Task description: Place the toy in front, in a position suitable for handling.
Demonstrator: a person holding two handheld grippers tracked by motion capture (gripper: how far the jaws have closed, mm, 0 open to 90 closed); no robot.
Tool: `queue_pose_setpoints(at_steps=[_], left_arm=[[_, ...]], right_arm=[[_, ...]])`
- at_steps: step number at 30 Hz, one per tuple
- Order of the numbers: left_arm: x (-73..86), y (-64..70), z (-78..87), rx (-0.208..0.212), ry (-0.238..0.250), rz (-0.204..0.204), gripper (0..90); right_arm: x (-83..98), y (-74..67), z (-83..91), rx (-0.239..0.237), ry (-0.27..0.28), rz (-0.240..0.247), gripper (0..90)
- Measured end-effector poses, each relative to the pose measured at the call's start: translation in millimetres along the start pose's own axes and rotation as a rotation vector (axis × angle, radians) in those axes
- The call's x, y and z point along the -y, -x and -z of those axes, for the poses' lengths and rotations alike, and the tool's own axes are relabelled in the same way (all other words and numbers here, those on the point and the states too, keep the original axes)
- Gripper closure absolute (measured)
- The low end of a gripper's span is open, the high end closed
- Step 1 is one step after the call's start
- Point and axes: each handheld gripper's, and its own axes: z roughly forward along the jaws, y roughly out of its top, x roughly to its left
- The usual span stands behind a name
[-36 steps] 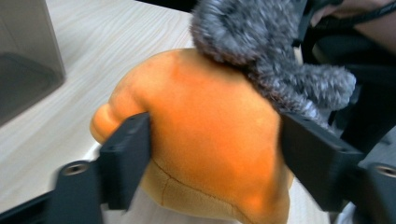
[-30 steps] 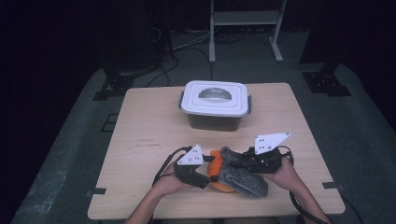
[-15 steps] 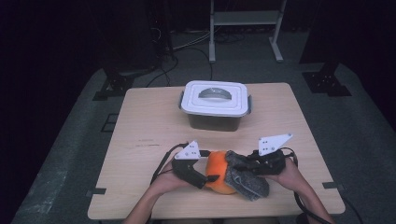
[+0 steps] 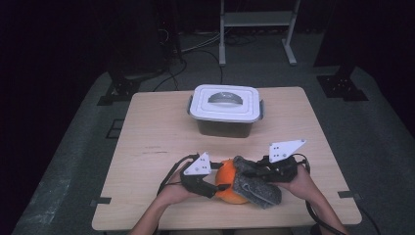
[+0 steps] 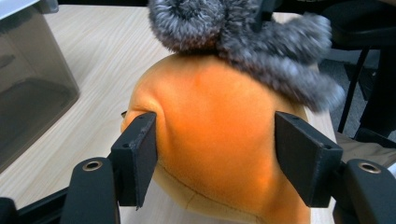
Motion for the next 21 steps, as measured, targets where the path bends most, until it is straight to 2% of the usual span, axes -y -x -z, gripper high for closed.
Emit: queue_pose_setpoints(at_steps=[3,5,6,9,11,12,15,18,19,21], left_arm=[[2.1,-3.2,2.4,0.007,0.008,0.025,32.1],[1.7,-5.9,2.4,0.034,0.007,0.064,27.8],[1.9,-7.6,1.6,0.034,-0.002,0.092,25.3],[5.6,-11.6,-0.9,0.044,-0.011,0.152,18.9],[5.7,-12.2,-1.4,0.051,-0.013,0.162,18.8],[4.3,-10.9,-2.2,0.065,-0.017,0.154,21.0],[1.1,-4.1,-3.2,0.05,-0.014,0.098,29.9],[-2.3,0.5,-2.3,0.042,-0.001,0.038,34.0],[-2.8,0.9,-2.2,0.037,-0.007,0.028,34.3],[-1.4,-0.5,-0.7,0.038,-0.009,0.031,35.0]], right_arm=[[10.2,6.6,3.3,0.016,-0.022,-0.035,76.1],[14.1,7.4,4.4,0.006,-0.021,-0.047,76.1],[15.0,6.9,4.3,-0.005,-0.019,-0.05,76.0],[13.8,4.3,3.6,-0.028,-0.032,-0.036,76.0],[12.5,3.4,3.1,-0.036,-0.038,-0.029,76.0],[11.9,3.1,3.1,-0.039,-0.04,-0.027,76.0],[5.6,-0.9,2.9,-0.019,-0.046,-0.003,76.1],[-2.4,-4.9,4.9,-0.011,0.022,0.005,76.2],[-4.4,-5.6,4.7,-0.014,0.037,0.008,76.1],[-5.4,-6.4,3.4,-0.004,0.022,0.019,76.1]])
